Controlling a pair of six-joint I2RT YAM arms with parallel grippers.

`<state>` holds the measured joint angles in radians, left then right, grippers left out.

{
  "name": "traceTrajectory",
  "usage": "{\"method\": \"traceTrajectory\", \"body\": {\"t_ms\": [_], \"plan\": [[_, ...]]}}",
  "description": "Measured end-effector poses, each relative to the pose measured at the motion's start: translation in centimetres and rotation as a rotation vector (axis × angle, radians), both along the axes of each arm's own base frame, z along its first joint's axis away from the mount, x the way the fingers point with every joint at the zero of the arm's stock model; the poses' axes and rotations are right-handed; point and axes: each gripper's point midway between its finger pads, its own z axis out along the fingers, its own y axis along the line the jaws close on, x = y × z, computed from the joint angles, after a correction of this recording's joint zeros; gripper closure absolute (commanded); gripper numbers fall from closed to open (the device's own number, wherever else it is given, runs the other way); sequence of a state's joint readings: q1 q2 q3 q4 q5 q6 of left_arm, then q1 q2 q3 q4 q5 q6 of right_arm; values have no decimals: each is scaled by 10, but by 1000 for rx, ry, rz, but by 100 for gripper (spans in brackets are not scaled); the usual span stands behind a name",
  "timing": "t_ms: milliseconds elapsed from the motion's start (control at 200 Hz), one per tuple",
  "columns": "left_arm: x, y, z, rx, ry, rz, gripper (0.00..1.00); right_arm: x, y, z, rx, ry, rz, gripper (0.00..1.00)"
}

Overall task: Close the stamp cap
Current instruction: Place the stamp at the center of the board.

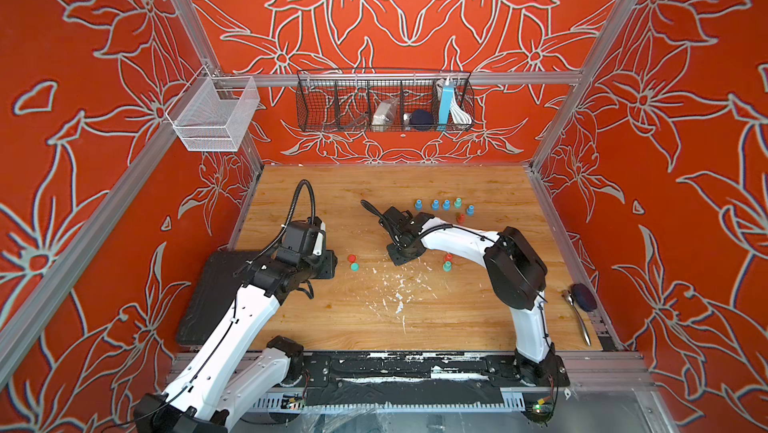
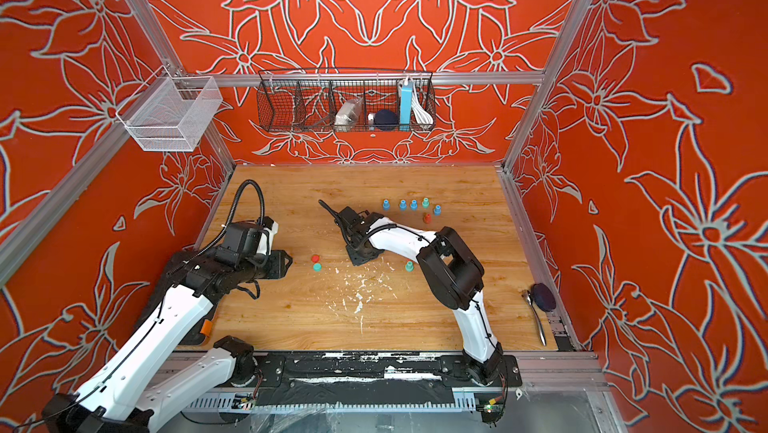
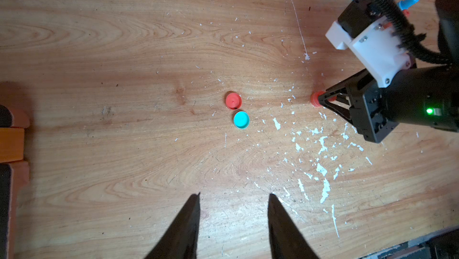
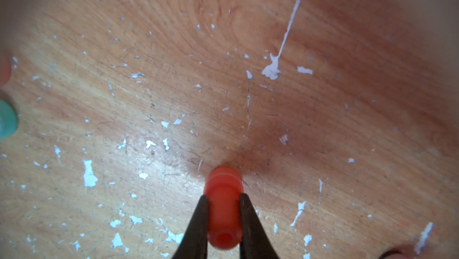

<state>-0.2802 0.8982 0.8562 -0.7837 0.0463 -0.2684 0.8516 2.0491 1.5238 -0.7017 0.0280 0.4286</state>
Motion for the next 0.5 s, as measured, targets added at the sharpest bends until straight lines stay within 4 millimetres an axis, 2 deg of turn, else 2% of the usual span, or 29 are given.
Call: {"method": "traceTrajectory", "body": {"t_ms": [160, 290, 385, 495], "plan": [[0, 0, 0, 0, 0, 0, 55, 5, -2, 0, -22, -5, 1, 92], [0, 1, 0, 0, 0, 2, 55, 17, -6, 1, -21, -12, -8, 92], [0, 1, 0, 0, 0, 4, 55, 31, -20, 1, -24, -15, -36, 92], [1, 1, 0, 0, -1, 5, 55, 52, -44, 1, -28, -15, -93, 92]]}}
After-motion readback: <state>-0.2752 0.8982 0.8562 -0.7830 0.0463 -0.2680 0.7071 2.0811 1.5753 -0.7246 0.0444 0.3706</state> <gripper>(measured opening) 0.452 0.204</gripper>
